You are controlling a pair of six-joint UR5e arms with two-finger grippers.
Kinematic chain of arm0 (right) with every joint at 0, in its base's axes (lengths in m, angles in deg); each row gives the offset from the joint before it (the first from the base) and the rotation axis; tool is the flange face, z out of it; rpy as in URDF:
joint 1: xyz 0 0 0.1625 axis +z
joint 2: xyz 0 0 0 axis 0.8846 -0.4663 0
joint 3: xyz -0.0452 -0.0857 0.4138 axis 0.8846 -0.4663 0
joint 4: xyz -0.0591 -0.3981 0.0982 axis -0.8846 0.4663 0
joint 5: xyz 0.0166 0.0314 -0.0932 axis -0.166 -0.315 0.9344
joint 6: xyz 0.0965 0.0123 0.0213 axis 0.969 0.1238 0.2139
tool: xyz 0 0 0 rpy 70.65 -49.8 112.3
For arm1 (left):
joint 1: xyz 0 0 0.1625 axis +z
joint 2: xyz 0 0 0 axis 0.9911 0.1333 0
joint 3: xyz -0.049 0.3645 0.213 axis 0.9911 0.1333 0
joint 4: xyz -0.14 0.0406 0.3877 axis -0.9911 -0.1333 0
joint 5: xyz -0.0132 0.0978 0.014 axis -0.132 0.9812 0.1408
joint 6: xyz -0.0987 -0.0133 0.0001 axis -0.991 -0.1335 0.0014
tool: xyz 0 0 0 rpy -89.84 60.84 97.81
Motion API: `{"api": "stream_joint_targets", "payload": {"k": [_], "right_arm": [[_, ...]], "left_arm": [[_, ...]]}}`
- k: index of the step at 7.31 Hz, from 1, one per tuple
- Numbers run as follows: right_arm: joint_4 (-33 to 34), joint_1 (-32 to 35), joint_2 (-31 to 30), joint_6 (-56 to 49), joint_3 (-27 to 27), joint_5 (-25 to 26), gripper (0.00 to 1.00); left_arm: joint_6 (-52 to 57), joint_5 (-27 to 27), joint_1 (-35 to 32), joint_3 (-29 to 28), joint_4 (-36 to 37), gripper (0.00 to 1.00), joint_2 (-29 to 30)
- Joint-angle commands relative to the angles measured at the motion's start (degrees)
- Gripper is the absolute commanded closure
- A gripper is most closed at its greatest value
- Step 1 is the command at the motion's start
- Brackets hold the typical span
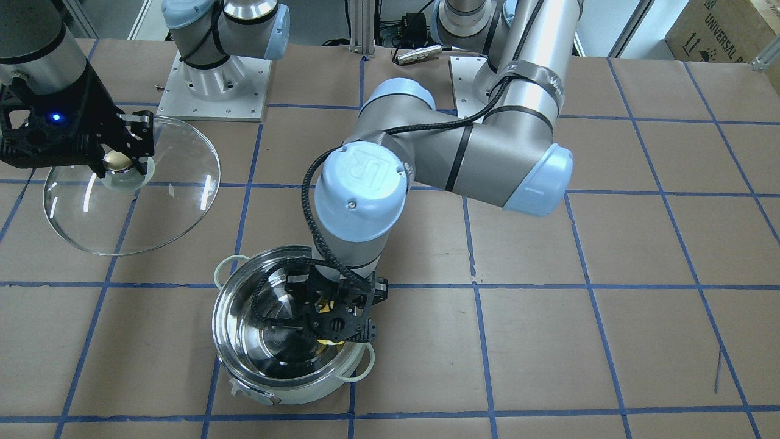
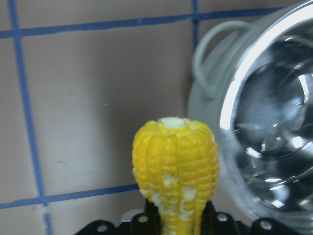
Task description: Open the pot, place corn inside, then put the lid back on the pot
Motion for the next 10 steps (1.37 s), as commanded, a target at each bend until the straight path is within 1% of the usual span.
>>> {"api": "stream_joint_targets", "payload": {"k": [1,2,3,4,6,7,8,9,10], "right_arm": [[0.1,0.0,-0.1,-0.4,0.6,-1.2,0.58],[0.1,0.0,0.0,-0.4,0.6,-1.3,0.58],[0.1,0.1,-0.2,-0.4,0.5,-1.3,0.58],[0.1,0.2,0.1,-0.4,0.6,-1.3,0.58],[0.1,0.4,-0.2,0.4,0.5,-1.4,0.58],[0.1,0.4,-0.1,0.4,0.5,-1.4,0.58],[0.2,0.8,0.6,1.1,-0.1,-1.2,0.58],[3.6,3.5,3.8,3.3,-1.7,-1.3,0.58],[5.2,8.4,7.8,5.4,-5.6,-0.8,0.57]], "left_arm": [[-1.3,0.2,-1.3,-3.4,0.5,0.86,4.0],[-0.7,0.7,-1.4,-3.2,0.6,0.53,4.6],[-1.3,0.7,-1.6,-3.3,0.7,0.13,5.4],[-1.0,0.5,-1.6,-3.2,0.7,0.00,5.3],[0.3,0.4,-0.9,-2.5,0.6,0.00,3.7],[3.7,0.8,-0.5,-2.5,0.1,0.00,2.6],[5.1,0.8,1.4,-2.2,-0.8,0.00,0.6],[7.6,0.9,3.4,-1.2,-2.8,0.00,-2.1],[12.1,1.8,6.2,1.1,-5.3,0.00,-5.8]]}}
